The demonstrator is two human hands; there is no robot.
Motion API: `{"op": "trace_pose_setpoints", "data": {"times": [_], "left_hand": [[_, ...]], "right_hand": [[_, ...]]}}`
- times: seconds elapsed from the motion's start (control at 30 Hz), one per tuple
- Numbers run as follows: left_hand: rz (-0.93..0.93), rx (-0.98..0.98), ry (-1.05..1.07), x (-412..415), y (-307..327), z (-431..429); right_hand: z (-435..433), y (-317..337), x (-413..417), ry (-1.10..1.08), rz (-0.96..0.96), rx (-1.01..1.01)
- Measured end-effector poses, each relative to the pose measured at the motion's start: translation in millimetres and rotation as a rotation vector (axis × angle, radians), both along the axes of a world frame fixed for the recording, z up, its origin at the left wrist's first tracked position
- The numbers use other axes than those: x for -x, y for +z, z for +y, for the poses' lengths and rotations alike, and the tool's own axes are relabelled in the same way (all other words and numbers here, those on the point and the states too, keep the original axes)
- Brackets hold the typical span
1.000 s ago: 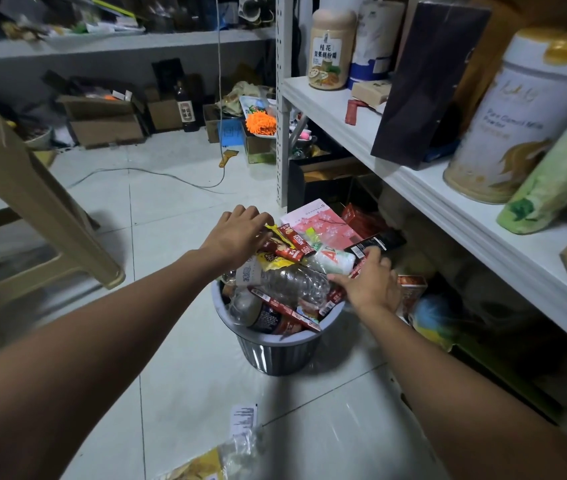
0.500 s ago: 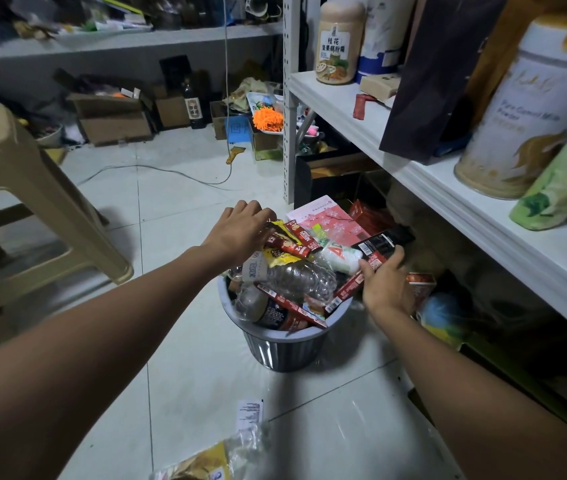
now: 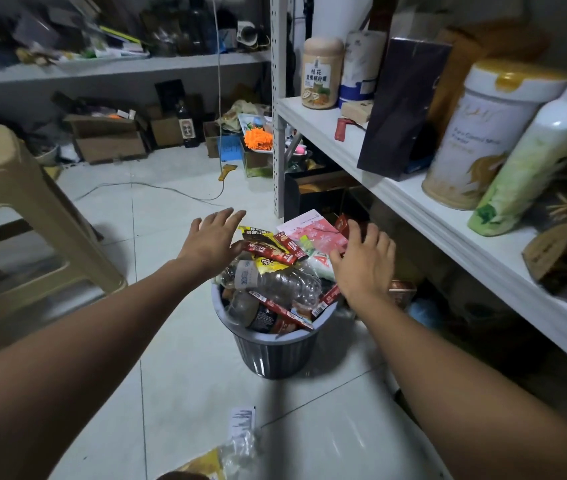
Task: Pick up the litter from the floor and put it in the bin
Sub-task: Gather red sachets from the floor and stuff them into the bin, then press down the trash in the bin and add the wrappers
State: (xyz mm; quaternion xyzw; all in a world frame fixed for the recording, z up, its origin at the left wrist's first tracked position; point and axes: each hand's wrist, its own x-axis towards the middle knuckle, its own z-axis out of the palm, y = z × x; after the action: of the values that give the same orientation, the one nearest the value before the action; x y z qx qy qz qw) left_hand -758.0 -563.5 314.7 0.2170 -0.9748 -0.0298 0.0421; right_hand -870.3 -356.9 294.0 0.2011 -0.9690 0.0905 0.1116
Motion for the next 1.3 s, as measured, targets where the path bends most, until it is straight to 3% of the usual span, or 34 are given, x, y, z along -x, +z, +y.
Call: {"op": "trace_pose_setpoints", "data": {"times": [0.2,0.7,1.07,1.3], "left_hand": [[-0.052,0.04,0.039,-32,21,10],[-0.074,0.113,0.145,-165,21,37],[-0.187,0.027,0.218,-236,-94,52],[-0.247,-0.065,0.218,-260,-182,46]], "right_hand": [[3,23,-29,0.197,-0.049,-0.015],[25,22,-128,0.322,-0.082,0.037],[1,-79,-197,0.509,-0.163,-0.071],[-12,-161,-216,0.488,-0.225,-0.148]]}}
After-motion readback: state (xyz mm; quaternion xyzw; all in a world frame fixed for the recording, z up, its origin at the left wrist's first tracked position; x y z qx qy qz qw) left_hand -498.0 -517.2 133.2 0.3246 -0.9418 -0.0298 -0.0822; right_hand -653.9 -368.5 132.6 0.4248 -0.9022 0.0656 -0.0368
